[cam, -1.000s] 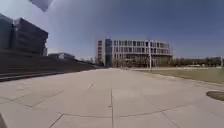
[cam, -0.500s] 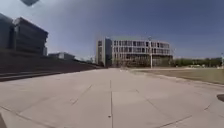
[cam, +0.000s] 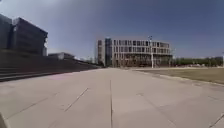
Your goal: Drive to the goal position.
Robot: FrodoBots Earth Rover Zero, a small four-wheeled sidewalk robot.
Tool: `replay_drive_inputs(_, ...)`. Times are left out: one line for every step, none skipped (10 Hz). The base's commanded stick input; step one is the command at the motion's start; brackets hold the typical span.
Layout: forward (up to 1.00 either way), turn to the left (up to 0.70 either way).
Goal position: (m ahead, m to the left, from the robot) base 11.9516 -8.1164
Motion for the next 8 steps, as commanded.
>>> replay_drive_inputs(0.7,0.0)
replay_drive_inputs(0.7,0.0)
replay_drive_inputs(0.7,0.0)
replay_drive_inputs(0.7,0.0)
replay_drive_inputs(0.7,0.0)
replay_drive_inputs(0.7,0.0)
replay_drive_inputs(0.7,0.0)
replay_drive_inputs(0.7,0.0)
